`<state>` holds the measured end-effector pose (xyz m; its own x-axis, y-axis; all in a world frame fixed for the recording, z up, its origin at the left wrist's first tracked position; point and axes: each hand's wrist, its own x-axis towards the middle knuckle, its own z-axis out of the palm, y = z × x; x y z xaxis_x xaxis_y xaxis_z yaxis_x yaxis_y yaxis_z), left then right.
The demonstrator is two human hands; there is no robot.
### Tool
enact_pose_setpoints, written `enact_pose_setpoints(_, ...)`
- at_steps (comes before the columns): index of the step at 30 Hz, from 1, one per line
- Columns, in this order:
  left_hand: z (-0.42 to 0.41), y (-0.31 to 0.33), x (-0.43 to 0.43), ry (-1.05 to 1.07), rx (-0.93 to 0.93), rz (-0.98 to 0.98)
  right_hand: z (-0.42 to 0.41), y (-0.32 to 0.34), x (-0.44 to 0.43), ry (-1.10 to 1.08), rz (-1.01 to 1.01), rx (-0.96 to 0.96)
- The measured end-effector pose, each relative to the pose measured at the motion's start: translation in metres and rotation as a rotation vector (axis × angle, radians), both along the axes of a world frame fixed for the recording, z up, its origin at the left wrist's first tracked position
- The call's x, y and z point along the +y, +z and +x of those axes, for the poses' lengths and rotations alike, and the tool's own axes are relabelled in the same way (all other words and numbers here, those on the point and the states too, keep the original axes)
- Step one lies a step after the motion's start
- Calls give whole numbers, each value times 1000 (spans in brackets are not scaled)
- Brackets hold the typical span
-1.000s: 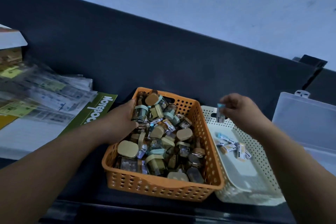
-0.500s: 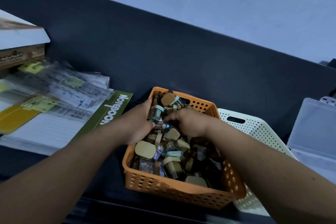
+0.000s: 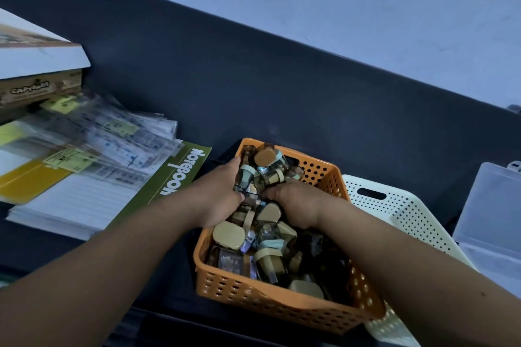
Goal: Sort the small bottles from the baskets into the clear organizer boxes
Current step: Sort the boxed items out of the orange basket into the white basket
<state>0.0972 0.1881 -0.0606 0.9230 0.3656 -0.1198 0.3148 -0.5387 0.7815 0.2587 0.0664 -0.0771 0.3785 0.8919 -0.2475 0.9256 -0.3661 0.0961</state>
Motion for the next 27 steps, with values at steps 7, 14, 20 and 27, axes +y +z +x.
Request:
enact_pose_setpoints(7, -1, 3, -2, -2, -9, -3, 7, 11, -4, -84, -55, 10)
enact_pose_setpoints(14, 0, 5, -5, -17, -14, 16, 7, 38, -34, -395, 517, 523)
enact_pose_setpoints(20, 3, 6, -6, -11, -5, 70, 15, 72, -91, -493, 770, 258)
enact_pose_setpoints(27, 3, 5, -6, -17, 9, 68, 11, 75, -124, -644, 405, -130)
